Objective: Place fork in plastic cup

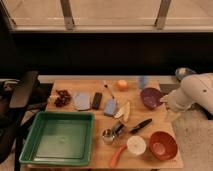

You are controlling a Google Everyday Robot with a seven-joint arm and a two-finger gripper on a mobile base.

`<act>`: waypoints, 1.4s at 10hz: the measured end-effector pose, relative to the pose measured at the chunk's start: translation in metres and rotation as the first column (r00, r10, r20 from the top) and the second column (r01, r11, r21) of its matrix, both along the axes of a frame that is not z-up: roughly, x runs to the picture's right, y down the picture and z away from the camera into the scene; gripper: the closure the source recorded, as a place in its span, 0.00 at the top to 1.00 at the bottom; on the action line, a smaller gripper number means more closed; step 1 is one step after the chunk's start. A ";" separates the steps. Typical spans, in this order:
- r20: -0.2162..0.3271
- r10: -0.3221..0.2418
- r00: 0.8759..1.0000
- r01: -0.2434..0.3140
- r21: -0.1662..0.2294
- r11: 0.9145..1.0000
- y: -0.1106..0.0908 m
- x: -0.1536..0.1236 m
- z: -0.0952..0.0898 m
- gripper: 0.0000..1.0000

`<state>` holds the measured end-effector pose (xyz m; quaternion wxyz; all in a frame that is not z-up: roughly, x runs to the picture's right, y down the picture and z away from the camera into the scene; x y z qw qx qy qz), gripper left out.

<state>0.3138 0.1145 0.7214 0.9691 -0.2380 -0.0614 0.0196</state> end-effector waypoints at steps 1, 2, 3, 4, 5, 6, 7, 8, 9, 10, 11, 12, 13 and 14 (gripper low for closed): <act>-0.001 0.011 1.000 -0.011 0.011 1.000 -0.003 -0.004 0.000 0.66; -0.006 0.037 0.999 -0.037 0.026 0.999 -0.013 -0.010 -0.002 0.66; -0.009 0.056 0.998 -0.056 0.031 0.998 -0.023 -0.023 -0.001 0.66; -0.016 0.079 0.997 -0.079 0.034 0.996 -0.032 -0.043 0.004 0.66; -0.030 0.110 0.993 -0.109 0.045 0.993 -0.040 -0.059 0.007 0.66; -0.053 0.170 0.984 -0.166 0.070 0.984 -0.045 -0.075 0.008 0.66; -0.078 0.245 0.966 -0.238 0.085 0.967 -0.048 -0.091 0.010 0.66; -0.082 0.300 0.950 -0.294 0.080 0.953 -0.050 -0.111 0.013 0.66; -0.087 0.341 0.936 -0.335 0.077 0.939 -0.052 -0.123 0.013 0.66; -0.094 0.371 0.924 -0.365 0.076 0.928 -0.052 -0.129 0.014 0.66; -0.095 0.384 0.919 -0.378 0.074 0.923 -0.052 -0.135 0.014 0.66; -0.094 0.386 0.918 -0.381 0.073 0.922 -0.053 -0.137 0.014 0.66; -0.098 0.390 0.915 -0.384 0.074 0.920 -0.053 -0.135 0.014 0.66; -0.106 0.402 0.909 -0.397 0.066 0.915 -0.055 -0.137 0.015 0.66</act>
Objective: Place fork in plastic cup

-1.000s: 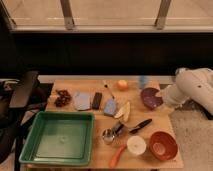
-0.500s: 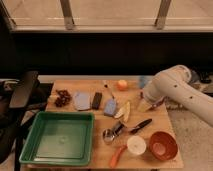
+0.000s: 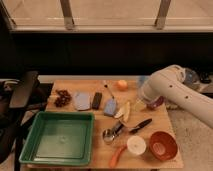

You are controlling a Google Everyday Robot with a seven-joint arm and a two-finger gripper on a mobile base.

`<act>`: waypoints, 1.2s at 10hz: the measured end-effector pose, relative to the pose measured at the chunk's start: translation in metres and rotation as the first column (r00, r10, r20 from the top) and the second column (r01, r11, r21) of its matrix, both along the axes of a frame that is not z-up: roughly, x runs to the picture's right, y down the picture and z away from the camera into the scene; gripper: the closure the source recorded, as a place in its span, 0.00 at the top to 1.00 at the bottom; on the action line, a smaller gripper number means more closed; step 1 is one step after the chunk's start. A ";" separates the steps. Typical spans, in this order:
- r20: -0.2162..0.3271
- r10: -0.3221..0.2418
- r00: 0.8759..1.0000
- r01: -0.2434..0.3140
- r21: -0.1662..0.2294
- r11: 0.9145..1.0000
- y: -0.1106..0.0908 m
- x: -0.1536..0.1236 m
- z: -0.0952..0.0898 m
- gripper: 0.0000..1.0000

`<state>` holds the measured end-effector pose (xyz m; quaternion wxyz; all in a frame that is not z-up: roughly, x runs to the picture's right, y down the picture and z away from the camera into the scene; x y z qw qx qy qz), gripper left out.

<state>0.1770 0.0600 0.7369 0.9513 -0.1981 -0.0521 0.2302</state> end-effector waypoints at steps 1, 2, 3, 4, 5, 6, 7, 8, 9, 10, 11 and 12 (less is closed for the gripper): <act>-0.003 0.019 1.000 -0.019 -0.016 1.000 -0.003 -0.004 0.003 0.66; -0.007 0.048 0.999 -0.048 -0.038 0.998 -0.010 -0.015 0.011 0.66; -0.012 0.069 0.998 -0.070 -0.049 0.996 -0.017 -0.029 0.016 0.66; -0.021 0.093 0.995 -0.094 -0.062 0.994 -0.026 -0.048 0.026 0.66; -0.026 0.113 0.993 -0.115 -0.080 0.990 -0.035 -0.063 0.038 0.66; -0.038 0.137 0.990 -0.140 -0.099 0.985 -0.043 -0.072 0.052 0.66; -0.060 0.150 0.987 -0.156 -0.102 0.982 -0.048 -0.079 0.062 0.66; -0.076 0.162 0.984 -0.169 -0.096 0.981 -0.049 -0.091 0.071 0.66; -0.087 0.162 0.983 -0.170 -0.096 0.981 -0.048 -0.108 0.081 0.66; -0.082 0.149 0.985 -0.157 -0.103 0.982 -0.047 -0.132 0.094 0.66; -0.082 0.141 0.987 -0.149 -0.110 0.983 -0.046 -0.139 0.098 0.66; -0.085 0.138 0.987 -0.147 -0.110 0.983 -0.045 -0.139 0.099 0.66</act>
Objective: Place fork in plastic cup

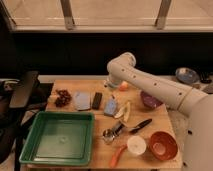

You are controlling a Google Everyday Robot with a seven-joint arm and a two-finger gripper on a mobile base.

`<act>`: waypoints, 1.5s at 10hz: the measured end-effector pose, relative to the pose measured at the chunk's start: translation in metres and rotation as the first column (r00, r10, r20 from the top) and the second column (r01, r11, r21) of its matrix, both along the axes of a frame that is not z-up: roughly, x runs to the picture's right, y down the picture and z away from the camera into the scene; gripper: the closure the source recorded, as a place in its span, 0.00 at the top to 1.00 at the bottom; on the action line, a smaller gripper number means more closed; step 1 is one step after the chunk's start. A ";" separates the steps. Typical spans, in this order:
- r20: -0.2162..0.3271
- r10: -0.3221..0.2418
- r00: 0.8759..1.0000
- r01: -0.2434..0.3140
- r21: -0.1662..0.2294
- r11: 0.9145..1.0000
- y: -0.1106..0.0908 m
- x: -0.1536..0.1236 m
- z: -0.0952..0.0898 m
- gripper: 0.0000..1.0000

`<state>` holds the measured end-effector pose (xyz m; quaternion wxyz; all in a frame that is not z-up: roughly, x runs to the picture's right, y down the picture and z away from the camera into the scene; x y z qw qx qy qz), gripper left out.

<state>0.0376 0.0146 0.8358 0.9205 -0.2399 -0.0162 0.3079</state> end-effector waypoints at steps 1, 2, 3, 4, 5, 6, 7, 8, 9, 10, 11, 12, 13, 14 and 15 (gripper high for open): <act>-0.002 0.002 1.000 -0.002 0.000 1.000 0.000 0.002 0.000 0.66; -0.002 0.001 1.000 -0.001 0.001 1.000 0.000 0.002 0.000 0.66; -0.001 0.001 1.000 -0.001 0.001 1.000 0.000 0.001 0.000 0.66; 0.000 0.005 1.000 -0.005 -0.003 1.000 0.000 0.000 0.001 0.66; 0.001 0.018 1.000 -0.018 -0.014 1.000 0.000 0.001 0.004 0.66; 0.012 0.036 0.999 -0.035 -0.035 0.999 0.002 -0.004 0.014 0.66; 0.028 0.051 0.998 -0.049 -0.058 0.997 0.006 -0.009 0.025 0.66; 0.040 0.068 0.997 -0.065 -0.078 0.995 0.011 -0.011 0.036 0.66; 0.047 0.081 0.996 -0.076 -0.089 0.993 0.013 -0.013 0.043 0.66; 0.056 0.090 0.994 -0.085 -0.100 0.991 0.015 -0.016 0.049 0.66; 0.064 0.096 0.993 -0.089 -0.106 0.990 0.015 -0.021 0.054 0.66; 0.070 0.104 0.992 -0.096 -0.106 0.990 0.012 -0.024 0.059 0.66; 0.071 0.112 0.991 -0.105 -0.102 0.989 0.010 -0.025 0.062 0.66; 0.069 0.120 0.990 -0.113 -0.095 0.989 0.006 -0.024 0.065 0.66; 0.064 0.129 0.990 -0.123 -0.089 0.988 0.001 -0.024 0.069 0.66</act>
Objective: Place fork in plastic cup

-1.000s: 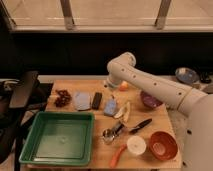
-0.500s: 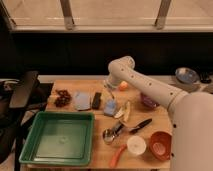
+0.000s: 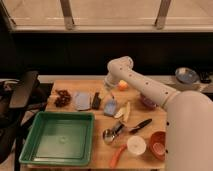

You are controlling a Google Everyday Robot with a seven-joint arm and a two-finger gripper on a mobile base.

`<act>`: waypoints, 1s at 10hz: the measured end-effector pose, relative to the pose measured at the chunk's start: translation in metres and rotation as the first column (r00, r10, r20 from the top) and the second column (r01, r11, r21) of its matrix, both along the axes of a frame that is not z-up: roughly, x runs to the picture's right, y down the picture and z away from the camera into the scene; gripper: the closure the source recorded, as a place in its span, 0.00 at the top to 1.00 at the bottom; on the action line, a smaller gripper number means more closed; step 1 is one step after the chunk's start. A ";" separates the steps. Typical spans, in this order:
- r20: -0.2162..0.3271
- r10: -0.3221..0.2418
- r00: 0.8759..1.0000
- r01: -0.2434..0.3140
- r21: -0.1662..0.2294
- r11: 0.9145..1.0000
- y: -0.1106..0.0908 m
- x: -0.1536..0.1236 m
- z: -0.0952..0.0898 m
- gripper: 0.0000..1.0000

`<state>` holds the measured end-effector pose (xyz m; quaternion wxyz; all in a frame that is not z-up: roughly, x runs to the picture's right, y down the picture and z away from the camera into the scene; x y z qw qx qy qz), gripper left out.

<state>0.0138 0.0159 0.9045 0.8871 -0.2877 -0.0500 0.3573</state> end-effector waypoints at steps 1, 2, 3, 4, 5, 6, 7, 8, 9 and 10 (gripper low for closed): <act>-0.005 0.010 1.000 -0.010 0.002 1.000 -0.005 -0.001 0.006 0.66; -0.007 0.017 1.000 -0.017 -0.004 1.000 -0.009 -0.001 0.012 0.66; -0.006 0.020 1.000 -0.020 -0.013 1.000 -0.011 0.000 0.017 0.66; 0.000 0.019 1.000 -0.020 -0.015 1.000 -0.013 -0.002 0.019 0.66; 0.006 0.015 1.000 -0.015 -0.017 1.000 -0.013 -0.003 0.021 0.66; 0.014 0.012 1.000 -0.011 -0.019 1.000 -0.013 -0.005 0.022 0.66; 0.023 0.010 1.000 -0.009 -0.022 1.000 -0.013 -0.006 0.024 0.66; 0.040 0.011 0.999 -0.010 -0.030 0.999 -0.012 -0.007 0.026 0.66; 0.069 0.012 0.998 -0.009 -0.034 0.999 -0.010 -0.010 0.026 0.66; 0.079 0.013 0.997 -0.010 -0.033 0.999 -0.011 -0.009 0.025 0.66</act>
